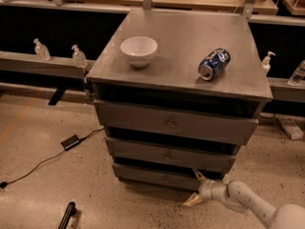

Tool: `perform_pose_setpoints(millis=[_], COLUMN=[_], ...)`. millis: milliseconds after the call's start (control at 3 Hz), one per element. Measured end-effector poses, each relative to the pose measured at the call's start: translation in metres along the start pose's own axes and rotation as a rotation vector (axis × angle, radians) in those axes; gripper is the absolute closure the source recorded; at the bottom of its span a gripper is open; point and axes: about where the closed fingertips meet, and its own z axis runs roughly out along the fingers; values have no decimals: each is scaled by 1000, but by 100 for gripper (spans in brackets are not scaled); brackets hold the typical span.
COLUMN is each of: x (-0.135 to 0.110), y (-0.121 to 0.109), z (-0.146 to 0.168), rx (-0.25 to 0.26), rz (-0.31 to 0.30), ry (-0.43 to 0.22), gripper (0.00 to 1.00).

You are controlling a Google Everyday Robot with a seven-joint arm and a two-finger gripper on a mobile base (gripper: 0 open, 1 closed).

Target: Open bottom drawer

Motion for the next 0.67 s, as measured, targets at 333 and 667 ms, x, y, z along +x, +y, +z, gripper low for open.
perform_pose_setpoints(millis=[333, 667], x=[7, 15], y=[-11, -24], z=[6, 13], rx=[32, 77], rz=[-14, -39], ry=[25, 63], gripper=[0, 0])
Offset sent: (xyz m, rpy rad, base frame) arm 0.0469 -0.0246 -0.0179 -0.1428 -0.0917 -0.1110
